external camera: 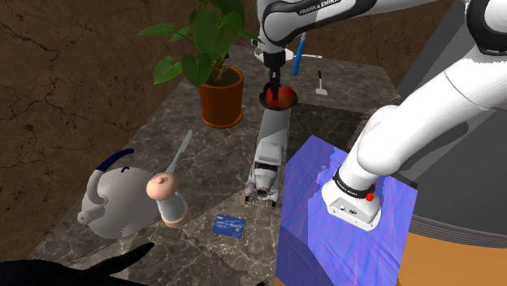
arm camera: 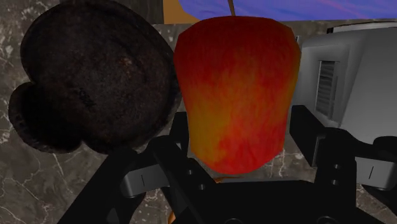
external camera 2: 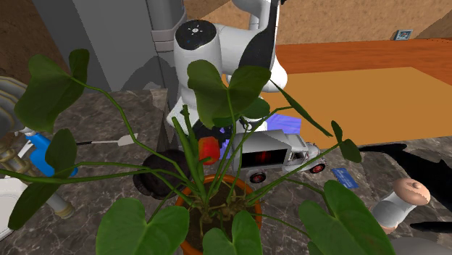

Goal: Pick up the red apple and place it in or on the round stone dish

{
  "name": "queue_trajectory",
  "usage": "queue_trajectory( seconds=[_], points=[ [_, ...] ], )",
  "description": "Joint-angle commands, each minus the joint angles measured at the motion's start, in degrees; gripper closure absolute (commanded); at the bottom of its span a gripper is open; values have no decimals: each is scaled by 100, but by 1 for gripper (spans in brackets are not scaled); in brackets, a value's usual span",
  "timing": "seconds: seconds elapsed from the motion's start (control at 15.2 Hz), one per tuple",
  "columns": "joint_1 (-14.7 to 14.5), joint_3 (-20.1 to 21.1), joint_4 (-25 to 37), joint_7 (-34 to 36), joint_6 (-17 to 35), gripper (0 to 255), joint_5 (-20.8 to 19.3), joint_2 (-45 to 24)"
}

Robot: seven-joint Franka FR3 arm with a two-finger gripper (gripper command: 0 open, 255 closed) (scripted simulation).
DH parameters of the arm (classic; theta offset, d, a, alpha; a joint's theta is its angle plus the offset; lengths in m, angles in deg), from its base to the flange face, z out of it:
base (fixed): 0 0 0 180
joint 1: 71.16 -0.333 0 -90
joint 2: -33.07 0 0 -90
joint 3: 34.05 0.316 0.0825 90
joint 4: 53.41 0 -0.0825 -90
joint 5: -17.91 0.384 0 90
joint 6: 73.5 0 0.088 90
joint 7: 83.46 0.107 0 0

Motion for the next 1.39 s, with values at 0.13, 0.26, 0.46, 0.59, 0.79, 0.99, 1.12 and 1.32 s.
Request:
queue_trajectory(
  seconds=[0.13,0.26,0.46,0.59,0.79,0.99,1.12,1.32],
  points=[
    [-6,19,220,-16,-316,255,12,94],
    [-8,26,342,-27,-476,255,18,132],
    [-11,37,534,-44,-714,255,26,179],
    [36,-44,738,-172,-793,255,-10,67],
    [170,-291,1198,-543,-817,255,-94,-328],
    [296,-522,1714,-917,-857,255,-128,-761],
    [381,-667,2090,-1171,-898,255,-122,-1069],
    [481,-813,2533,-1450,-956,255,-88,-1427]
  ],
)
